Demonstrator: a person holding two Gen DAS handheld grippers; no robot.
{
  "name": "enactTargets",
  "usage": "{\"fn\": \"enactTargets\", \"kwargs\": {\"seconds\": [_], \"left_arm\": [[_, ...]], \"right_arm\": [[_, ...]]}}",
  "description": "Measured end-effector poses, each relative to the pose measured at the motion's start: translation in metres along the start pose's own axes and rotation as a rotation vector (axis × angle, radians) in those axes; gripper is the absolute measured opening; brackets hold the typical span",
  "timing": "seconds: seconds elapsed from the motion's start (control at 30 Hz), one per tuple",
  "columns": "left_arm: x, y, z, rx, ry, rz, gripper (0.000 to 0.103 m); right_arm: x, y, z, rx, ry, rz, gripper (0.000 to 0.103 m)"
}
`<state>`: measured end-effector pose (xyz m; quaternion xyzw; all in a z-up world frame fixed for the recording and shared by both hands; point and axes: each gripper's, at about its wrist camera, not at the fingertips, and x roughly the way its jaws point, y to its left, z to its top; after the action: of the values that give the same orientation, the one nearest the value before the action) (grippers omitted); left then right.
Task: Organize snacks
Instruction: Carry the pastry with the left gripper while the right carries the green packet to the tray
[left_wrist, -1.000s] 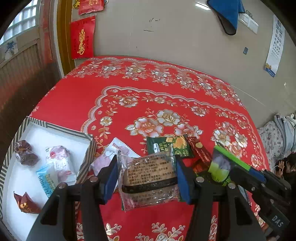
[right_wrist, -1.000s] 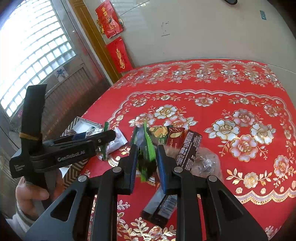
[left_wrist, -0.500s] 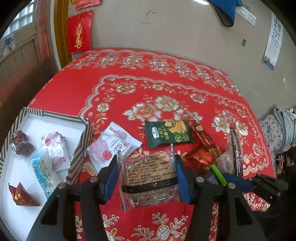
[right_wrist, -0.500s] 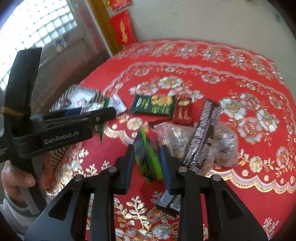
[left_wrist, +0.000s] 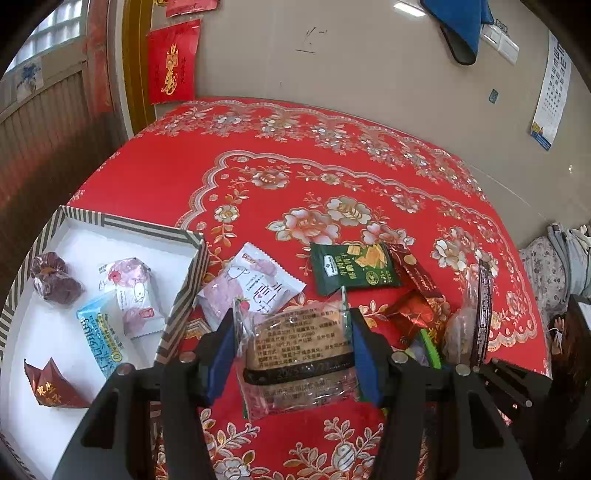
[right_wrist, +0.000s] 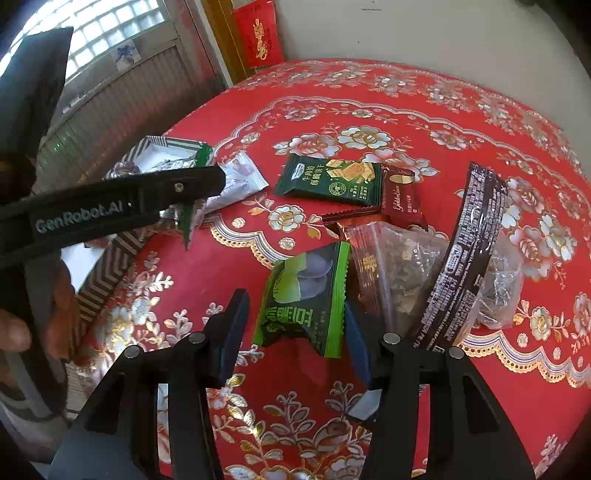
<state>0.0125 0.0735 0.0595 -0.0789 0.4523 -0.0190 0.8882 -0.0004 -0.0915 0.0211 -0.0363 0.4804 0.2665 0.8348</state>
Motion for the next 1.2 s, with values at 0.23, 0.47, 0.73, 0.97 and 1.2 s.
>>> {"fn": "enactTargets", "kwargs": {"seconds": [0.23,0.47,0.73,0.97,1.2], "left_arm": [[-0.01,0.009,-0.001,-0.015,-0.019,-0.003,0.06],[-0.034,0.021,0.0,-0.012,-0.071,0.033,0.06],[-0.057,0.049,-0.005,-0.021,-0.115,0.101,0.06],[-0.069,0.089,-0.009,-0.053,-0.133,0.164,0.06],[-0.07,0.142,-0.016,-0.12,-0.127,0.221,0.06]], "right_arm": [[-0.018,0.005,0.0,0.009,-0.081,0.003,0.037],[-0.034,0.025,0.014,-0.007,-0.14,0.032,0.036],[-0.032,0.062,0.03,-0.048,-0.163,0.072,0.036],[-0.017,0.101,0.048,-0.101,-0.157,0.103,0.036],[0.007,0.139,0.068,-0.151,-0.135,0.136,0.036]]}}
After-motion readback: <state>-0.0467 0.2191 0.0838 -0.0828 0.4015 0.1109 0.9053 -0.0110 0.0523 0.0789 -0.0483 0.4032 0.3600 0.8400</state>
